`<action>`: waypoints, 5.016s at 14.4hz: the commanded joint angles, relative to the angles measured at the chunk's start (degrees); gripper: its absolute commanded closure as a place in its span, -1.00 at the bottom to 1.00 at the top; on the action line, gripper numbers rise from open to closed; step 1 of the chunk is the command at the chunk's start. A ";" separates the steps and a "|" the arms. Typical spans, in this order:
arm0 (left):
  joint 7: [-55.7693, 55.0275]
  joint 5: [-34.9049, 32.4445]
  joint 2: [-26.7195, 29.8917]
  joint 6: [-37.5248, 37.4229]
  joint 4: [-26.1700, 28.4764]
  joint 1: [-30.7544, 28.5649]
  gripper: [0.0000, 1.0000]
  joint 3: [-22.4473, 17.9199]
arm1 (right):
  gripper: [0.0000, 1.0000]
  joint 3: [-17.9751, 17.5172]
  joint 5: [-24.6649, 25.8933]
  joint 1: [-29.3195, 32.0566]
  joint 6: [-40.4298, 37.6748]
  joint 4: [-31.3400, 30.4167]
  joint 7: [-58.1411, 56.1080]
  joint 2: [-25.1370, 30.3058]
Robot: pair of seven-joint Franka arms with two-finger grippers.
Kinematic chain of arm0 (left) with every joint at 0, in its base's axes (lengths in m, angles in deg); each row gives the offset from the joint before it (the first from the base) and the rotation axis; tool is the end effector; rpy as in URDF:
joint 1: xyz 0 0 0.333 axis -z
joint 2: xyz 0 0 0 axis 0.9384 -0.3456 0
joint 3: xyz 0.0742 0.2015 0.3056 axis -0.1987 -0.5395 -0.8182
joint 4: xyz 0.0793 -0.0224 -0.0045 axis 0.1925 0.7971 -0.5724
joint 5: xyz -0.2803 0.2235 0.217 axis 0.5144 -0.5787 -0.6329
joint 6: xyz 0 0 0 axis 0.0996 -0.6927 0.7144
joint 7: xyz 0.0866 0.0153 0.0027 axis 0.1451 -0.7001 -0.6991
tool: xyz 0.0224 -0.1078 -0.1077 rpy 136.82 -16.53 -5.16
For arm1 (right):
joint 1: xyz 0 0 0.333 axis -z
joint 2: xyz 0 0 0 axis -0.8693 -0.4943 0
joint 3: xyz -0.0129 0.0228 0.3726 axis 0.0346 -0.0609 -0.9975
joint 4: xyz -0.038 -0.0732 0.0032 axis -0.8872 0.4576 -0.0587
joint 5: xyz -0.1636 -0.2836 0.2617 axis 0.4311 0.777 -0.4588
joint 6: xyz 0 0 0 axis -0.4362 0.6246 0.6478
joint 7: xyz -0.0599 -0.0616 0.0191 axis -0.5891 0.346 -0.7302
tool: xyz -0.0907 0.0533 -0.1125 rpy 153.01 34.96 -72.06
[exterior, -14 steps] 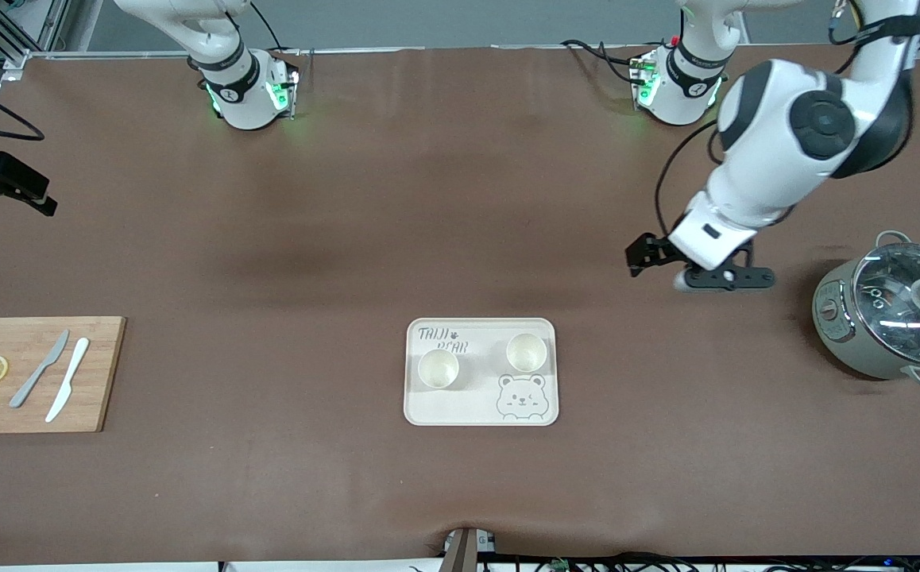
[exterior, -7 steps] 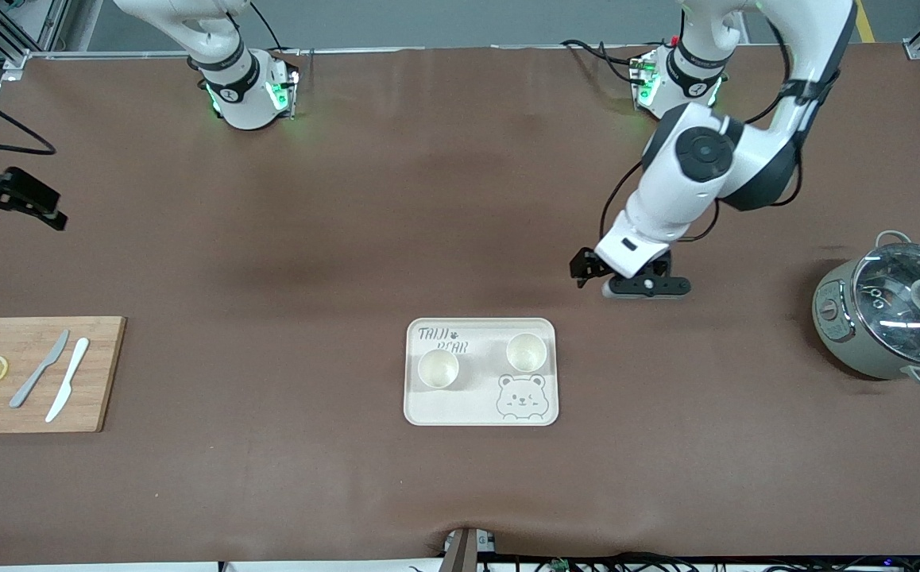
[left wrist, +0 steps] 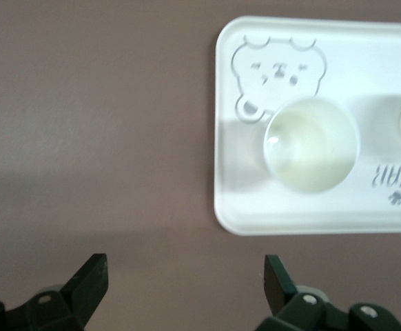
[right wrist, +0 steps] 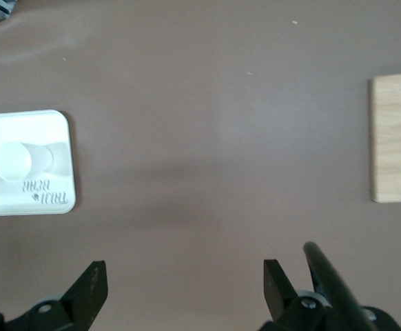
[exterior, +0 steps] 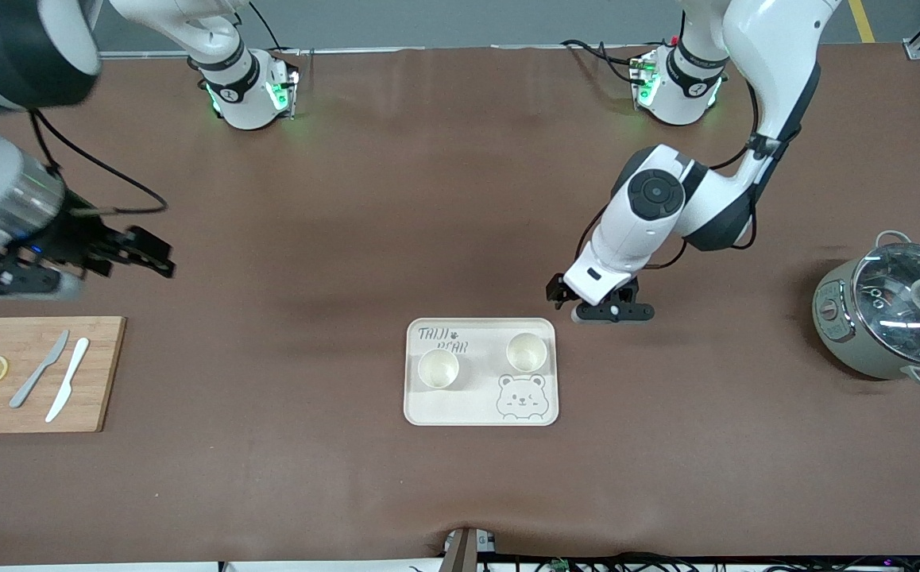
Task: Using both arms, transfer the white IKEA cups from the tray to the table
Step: 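Lower the left gripper to a cup while the right gripper reaches the other, then close both grippers around the two white cups on the tray, then carry the cups off the tray with both grippers, apart from each other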
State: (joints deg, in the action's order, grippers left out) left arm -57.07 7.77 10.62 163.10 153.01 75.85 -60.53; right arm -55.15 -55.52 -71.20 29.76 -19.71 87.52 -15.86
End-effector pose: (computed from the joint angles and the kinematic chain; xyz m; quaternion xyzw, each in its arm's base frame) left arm 0.6064 -0.3254 0.2907 0.9970 0.0004 0.0576 0.0513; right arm 0.6603 0.1186 0.5691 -0.9984 0.0315 -0.0177 0.0432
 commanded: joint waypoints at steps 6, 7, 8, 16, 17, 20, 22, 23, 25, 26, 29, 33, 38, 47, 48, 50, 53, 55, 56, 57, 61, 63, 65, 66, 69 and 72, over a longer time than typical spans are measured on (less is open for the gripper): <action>-1.52 -2.97 -8.65 -7.29 -13.20 2.98 -1.00 -1.34 | -1.00 0.55 -2.03 -10.25 13.72 6.40 10.42 -14.95; -1.96 -3.67 -9.18 -7.30 -13.38 3.42 -1.00 -1.78 | -1.00 0.55 -2.11 -11.05 15.32 6.40 10.51 -16.45; -2.75 -4.55 -10.14 -7.30 -14.42 3.51 -1.00 -1.87 | -1.00 0.55 -2.20 -12.02 15.94 6.49 10.42 -17.77; -4.86 -6.67 -16.65 -7.30 -22.60 8.68 -1.00 -6.96 | -1.00 0.64 -1.50 -20.63 23.40 6.40 16.91 -24.10; -6.08 -6.67 -17.70 -7.30 -23.91 10.26 -1.00 -8.19 | -1.00 0.64 -1.50 -21.08 24.29 6.40 17.62 -24.80; -8.29 -6.58 -19.64 -7.30 -26.03 12.73 -1.00 -10.31 | -1.00 0.64 -1.59 -21.52 27.44 6.32 17.89 -26.74; -8.47 -6.58 -19.91 -7.21 -26.12 13.00 -1.00 -10.40 | -1.00 0.64 -1.59 -21.70 30.00 6.40 18.50 -28.49; -8.47 -6.67 -20.00 -7.21 -26.12 13.00 -1.00 -10.40 | -1.00 0.64 -1.59 -21.70 31.75 6.40 18.51 -29.28; -8.47 -6.67 -20.08 -7.21 -26.12 13.09 -1.00 -10.40 | -1.00 0.64 -1.59 -21.87 34.13 6.49 18.51 -30.87; -8.47 -6.67 -20.17 -7.21 -26.12 13.52 -1.00 -10.40 | -1.00 0.64 -1.59 -22.13 35.10 6.49 18.51 -31.31; -9.60 -6.67 -20.96 -7.21 -26.04 13.62 -1.00 -10.40 | -1.00 0.73 -1.59 -22.40 37.03 6.49 18.51 -32.63; -10.49 -6.75 -21.14 -7.21 -25.77 14.23 -1.00 -10.40 | -1.00 0.73 -1.59 -23.45 41.16 6.49 18.59 -35.00; -20.68 -7.27 -21.93 -7.12 -26.12 14.76 1.00 -10.31 | -1.00 0.73 -1.59 -23.89 42.57 6.49 19.03 -36.32; -20.60 -8.43 -21.67 -7.12 -26.04 14.76 1.00 -10.31 | -1.00 0.82 -1.59 -24.60 45.04 6.49 20.52 -38.17; -20.60 -8.43 -21.41 -7.21 -25.95 14.67 1.00 -10.31 | -1.00 0.82 -1.59 -24.60 45.04 6.49 21.31 -38.17; -20.95 -8.43 -20.97 -7.38 -25.77 14.58 1.00 -10.31 | -0.20 0.82 -1.59 -24.60 44.86 6.49 21.84 -38.17; -20.60 -8.16 -18.34 -12.46 -25.86 13.62 1.00 -9.96 | 0.43 0.82 -1.59 -24.60 44.86 6.49 21.85 -38.17; -20.25 -7.72 -15.61 -17.21 -25.51 13.27 1.00 -9.87 | 0.79 0.82 -1.59 -24.60 44.86 6.49 21.93 -38.17; -19.99 -7.64 -13.95 -18.62 -24.73 12.31 1.00 -9.53 | 0.89 0.82 -1.59 -24.68 44.86 6.49 21.93 -38.17; -19.03 -7.55 -11.76 -19.07 -22.89 11.34 1.00 -9.00 | 0.89 0.82 -1.50 -24.68 44.86 6.49 21.85 -38.17; -10.16 -4.91 -2.35 -19.16 -12.62 1.87 1.00 -3.21 | 1.00 0.82 -1.58 -24.69 44.69 6.49 21.85 -37.82; -6.55 -4.91 0.91 -18.90 -7.87 -4.80 1.00 1.53 | 1.00 0.82 -2.11 -23.90 43.81 6.49 21.59 -36.33; -2.69 -4.91 4.42 -16.80 -2.16 -13.84 1.00 7.67 | 1.00 0.64 -2.11 -21.62 38.06 6.49 21.06 -33.61; -0.41 -4.91 6.44 -13.83 1.61 -19.46 1.00 11.45 | 1.00 0.73 -1.94 -20.48 33.40 6.58 20.36 -31.25; 8.02 -4.91 10.58 -6.35 12.17 -40.89 1.00 26.28 | 1.00 0.73 -2.11 -14.60 22.84 4.92 6.61 -23.95; 15.68 -4.91 10.06 -5.37 15.70 -60.76 1.00 41.23 | 1.00 0.82 -2.03 -8.27 17.19 -0.34 -5.71 -16.23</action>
State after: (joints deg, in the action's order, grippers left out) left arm -46.36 1.82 18.44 155.46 164.03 28.52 -29.43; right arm -53.28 -57.21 -83.42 48.66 -12.81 89.22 -39.04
